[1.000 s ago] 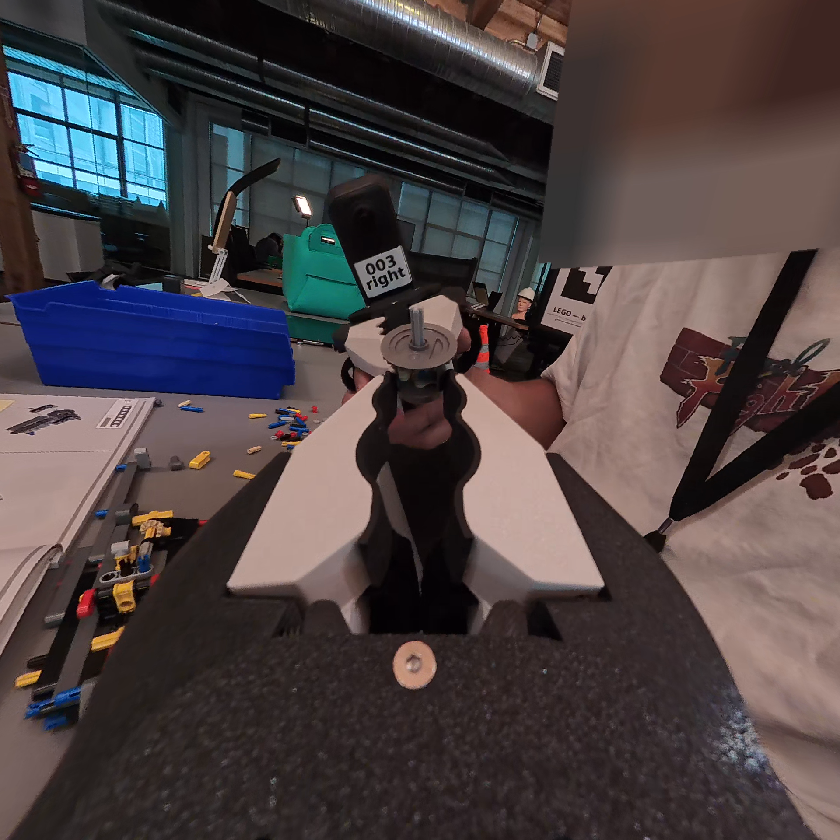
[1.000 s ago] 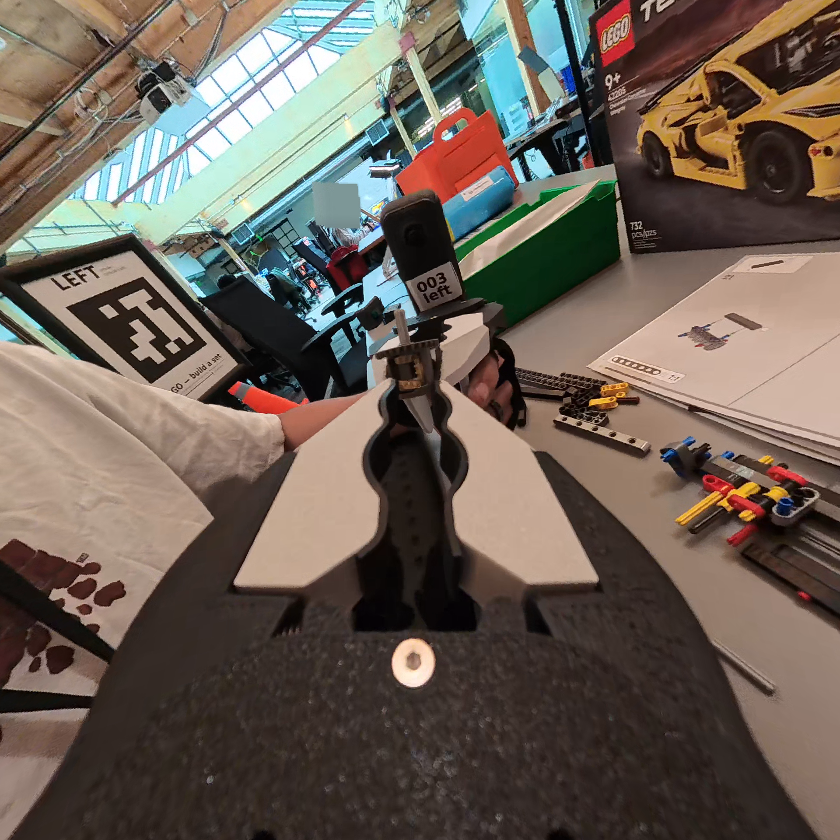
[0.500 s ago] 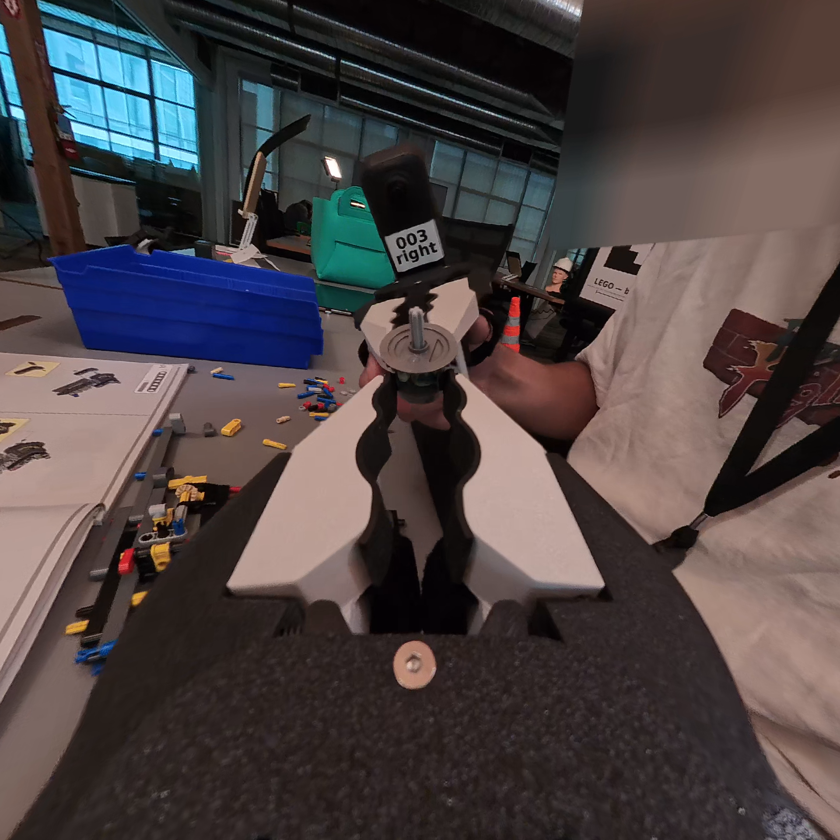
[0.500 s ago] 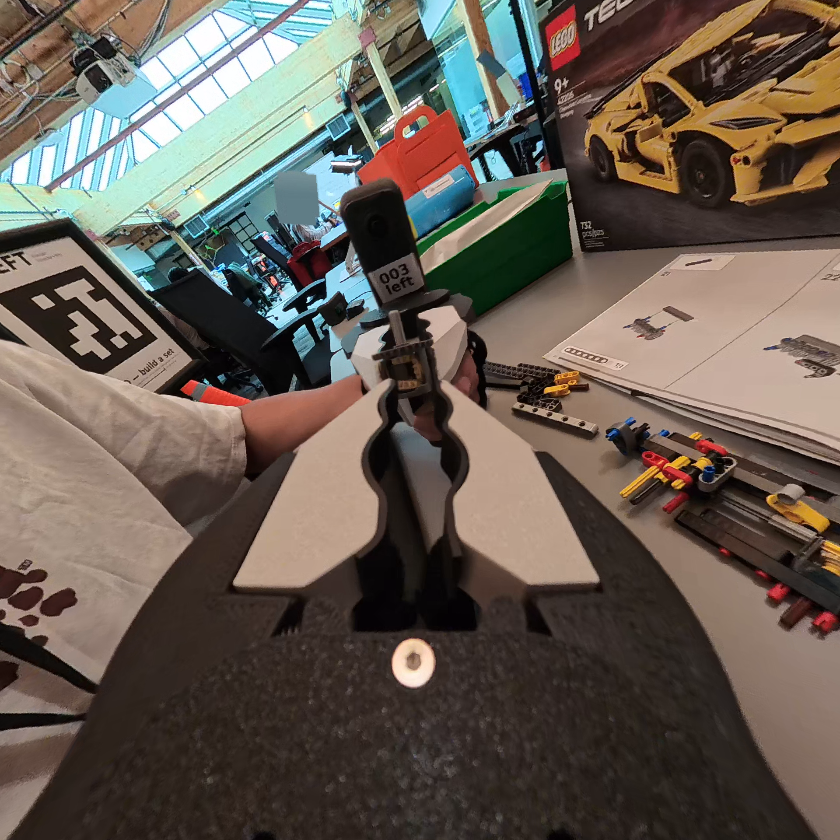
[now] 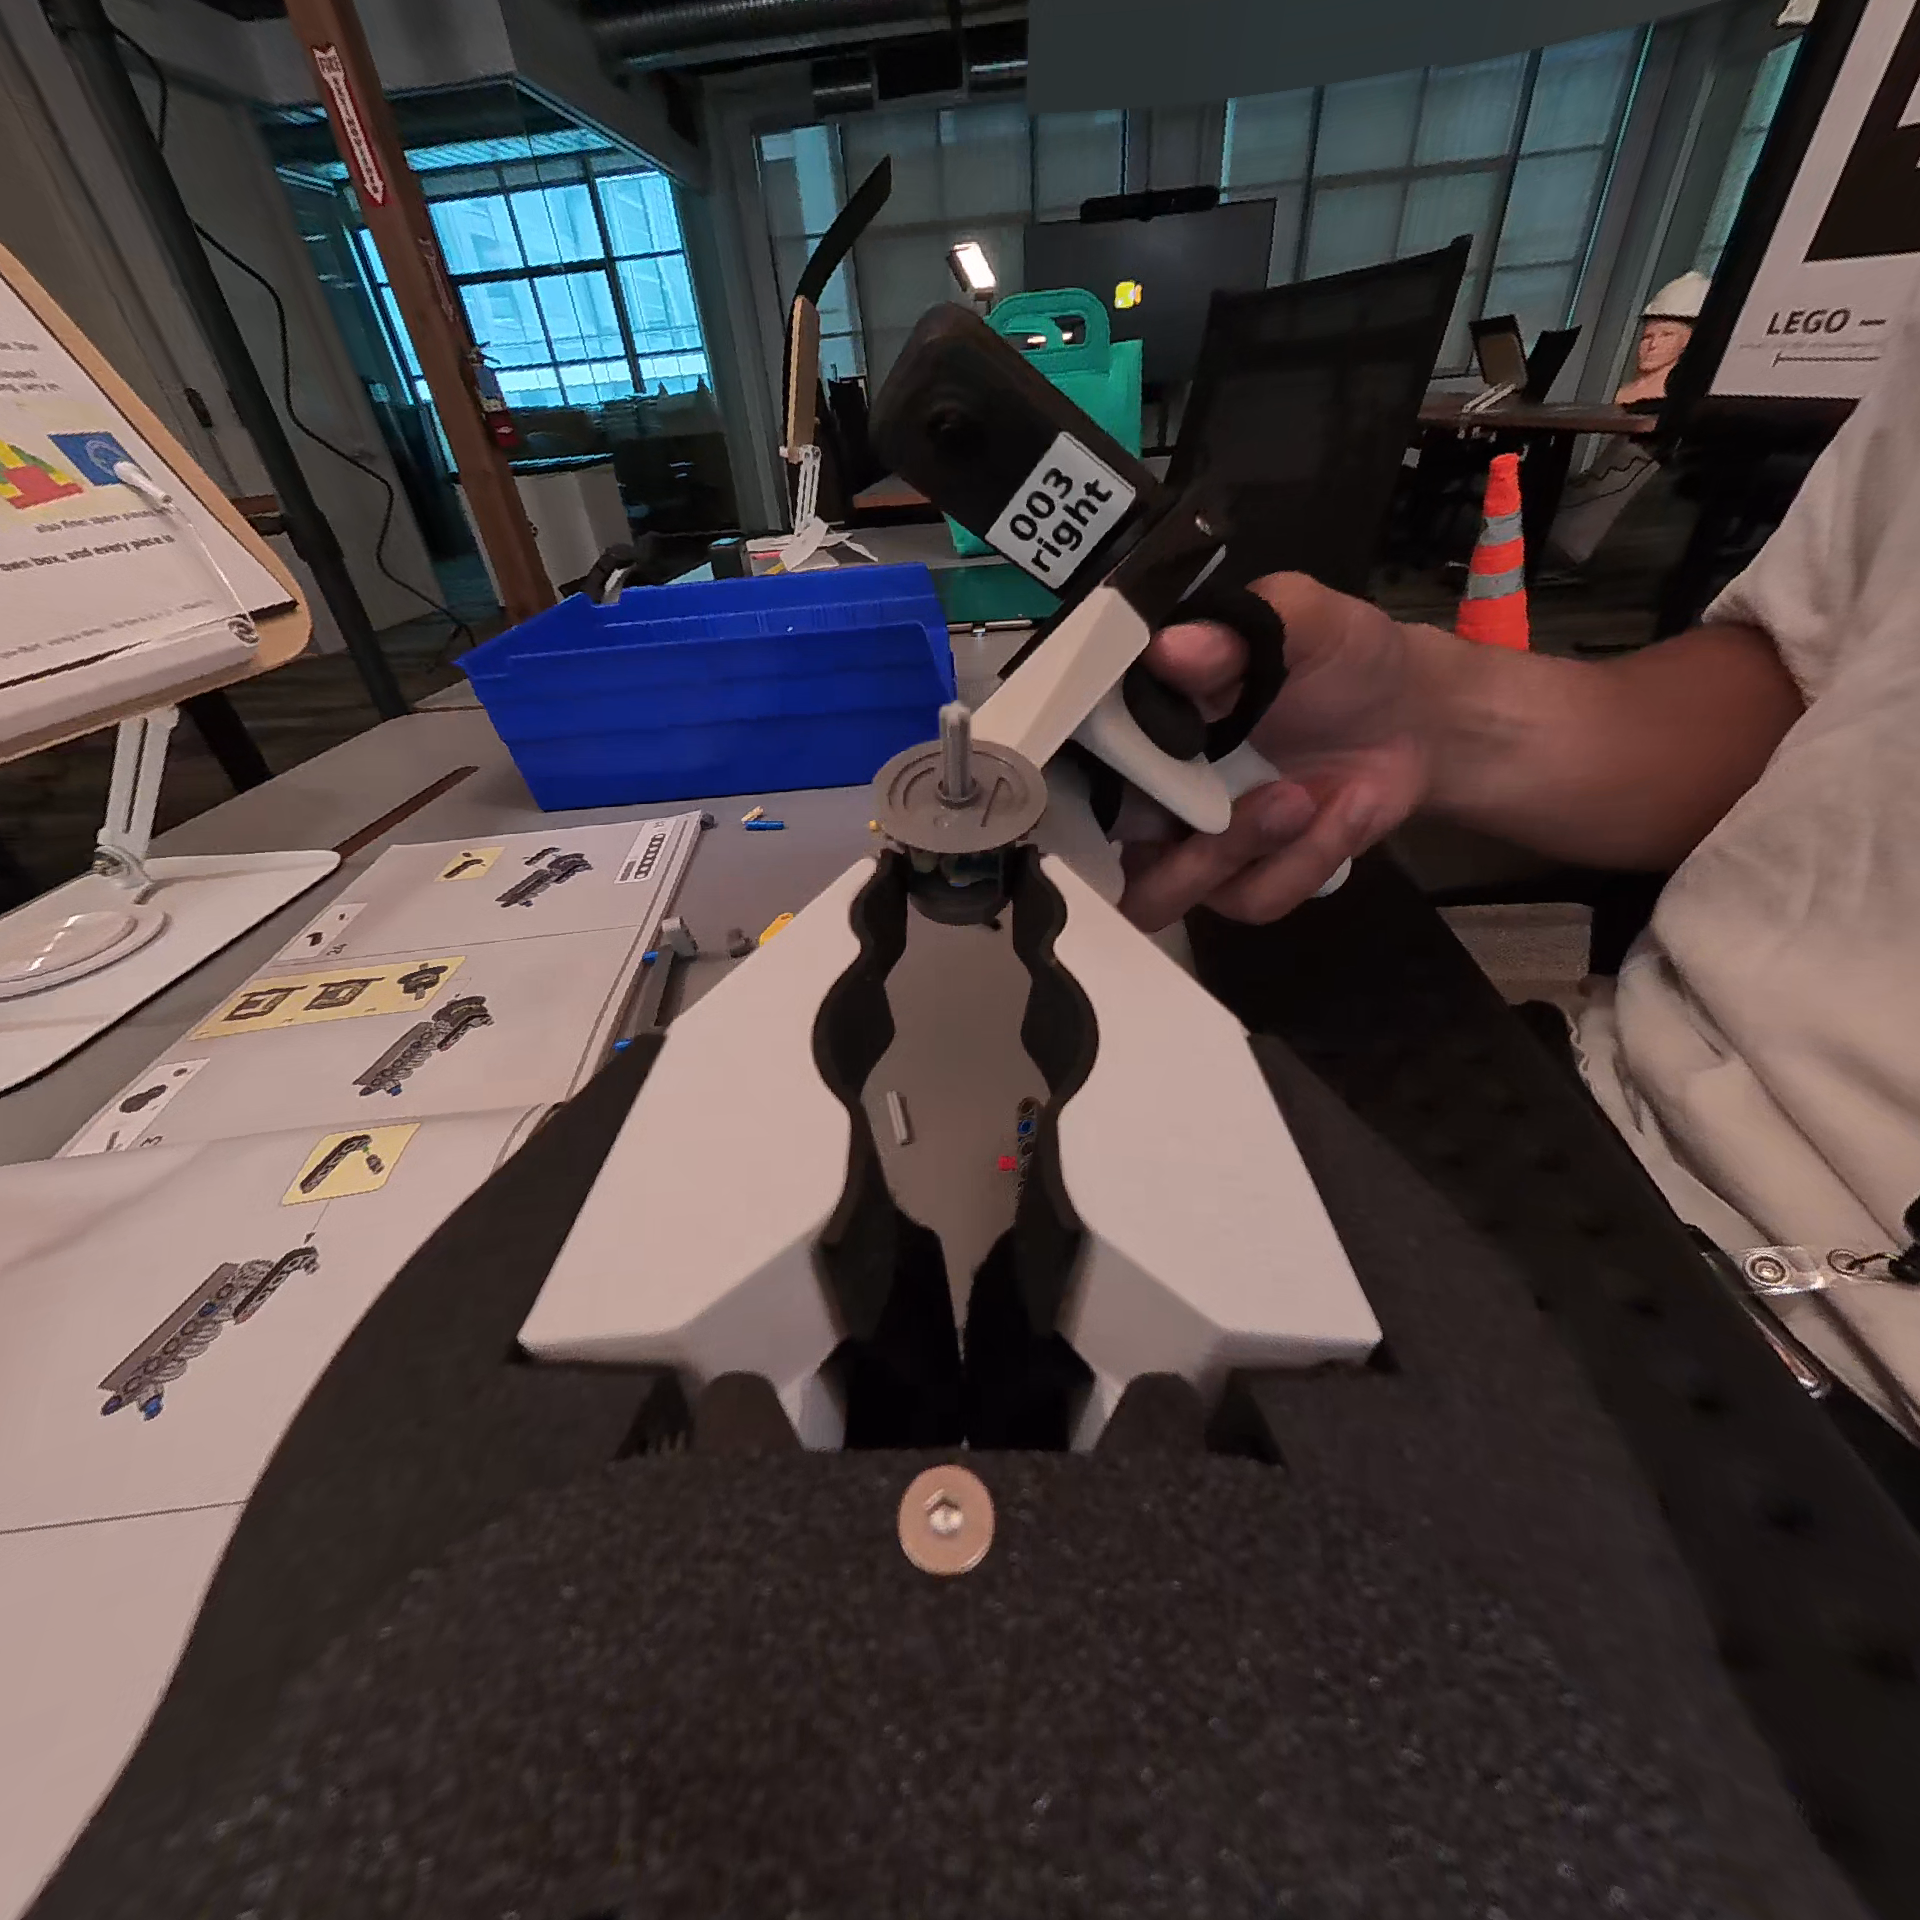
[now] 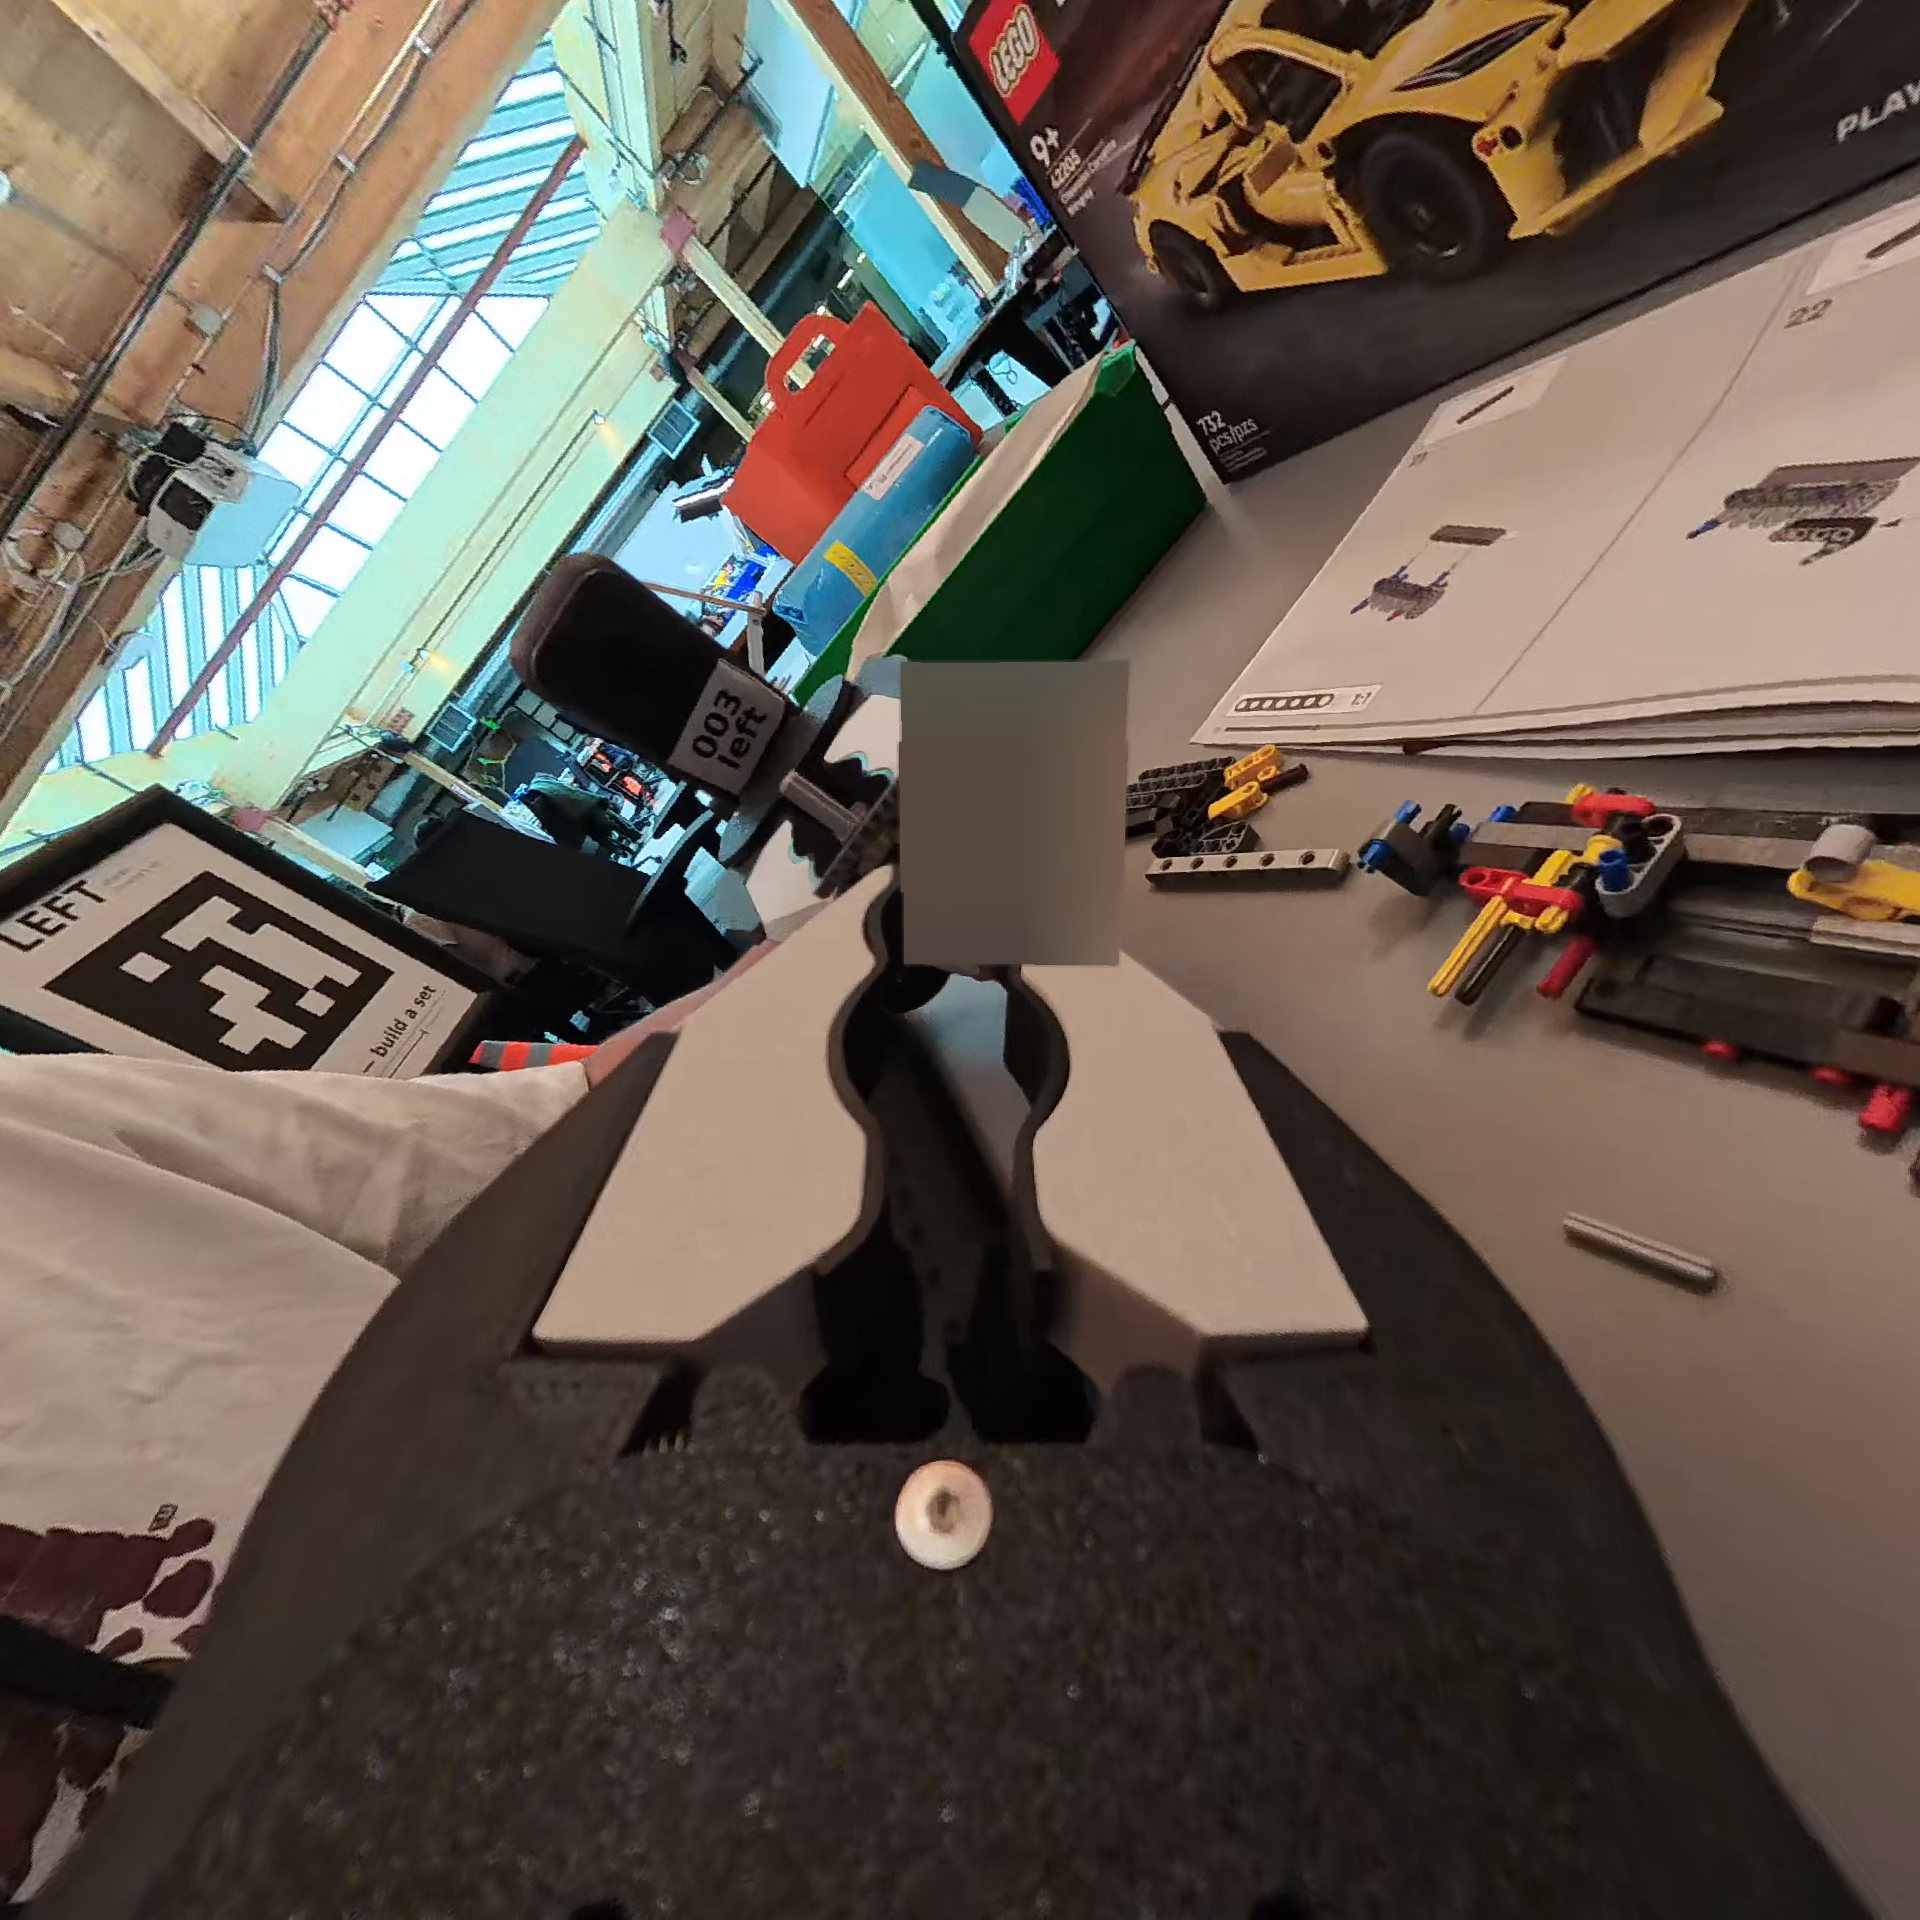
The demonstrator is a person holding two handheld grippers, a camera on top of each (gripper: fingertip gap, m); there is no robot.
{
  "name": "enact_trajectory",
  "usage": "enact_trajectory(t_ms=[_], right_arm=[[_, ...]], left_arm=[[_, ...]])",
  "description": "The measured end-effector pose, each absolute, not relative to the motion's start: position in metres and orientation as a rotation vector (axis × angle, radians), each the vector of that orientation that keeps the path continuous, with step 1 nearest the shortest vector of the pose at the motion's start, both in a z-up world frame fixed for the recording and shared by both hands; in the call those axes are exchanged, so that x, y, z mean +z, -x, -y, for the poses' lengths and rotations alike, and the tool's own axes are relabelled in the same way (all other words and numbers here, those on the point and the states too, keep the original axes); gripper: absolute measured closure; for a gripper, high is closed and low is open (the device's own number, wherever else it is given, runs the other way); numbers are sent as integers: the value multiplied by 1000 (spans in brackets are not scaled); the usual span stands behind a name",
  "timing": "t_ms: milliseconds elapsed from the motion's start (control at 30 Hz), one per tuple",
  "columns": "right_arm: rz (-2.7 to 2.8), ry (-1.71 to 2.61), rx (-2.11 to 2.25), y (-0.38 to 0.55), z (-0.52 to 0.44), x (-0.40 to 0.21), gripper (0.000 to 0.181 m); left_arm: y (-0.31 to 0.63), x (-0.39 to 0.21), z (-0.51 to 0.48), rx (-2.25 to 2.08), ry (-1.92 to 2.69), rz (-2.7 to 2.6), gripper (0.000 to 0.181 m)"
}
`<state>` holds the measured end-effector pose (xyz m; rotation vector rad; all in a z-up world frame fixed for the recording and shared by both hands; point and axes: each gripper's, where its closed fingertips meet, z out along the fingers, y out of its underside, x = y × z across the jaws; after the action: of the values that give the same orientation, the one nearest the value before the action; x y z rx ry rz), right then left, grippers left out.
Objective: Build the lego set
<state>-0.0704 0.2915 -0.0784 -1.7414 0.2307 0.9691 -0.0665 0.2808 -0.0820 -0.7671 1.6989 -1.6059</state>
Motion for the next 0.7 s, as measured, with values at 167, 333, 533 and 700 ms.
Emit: enact_trajectory(t_ms=[167,333,533,700], right_arm=[[-173,1823,822,67,-291,-85,172],[-164,1842,779,63,-290,-86,172],[-153,1794,711,47,-285,-80,181],[171,1766,456,54,-279,-73,174]], left_arm=[[63,-90,-280,-1608,821,-1731,162],[60,-92,-279,-1667,875,-1728,162],[59,-87,-288,-1780,970,-1680,162],[62,-77,-293,-1928,1013,-1626,162]])
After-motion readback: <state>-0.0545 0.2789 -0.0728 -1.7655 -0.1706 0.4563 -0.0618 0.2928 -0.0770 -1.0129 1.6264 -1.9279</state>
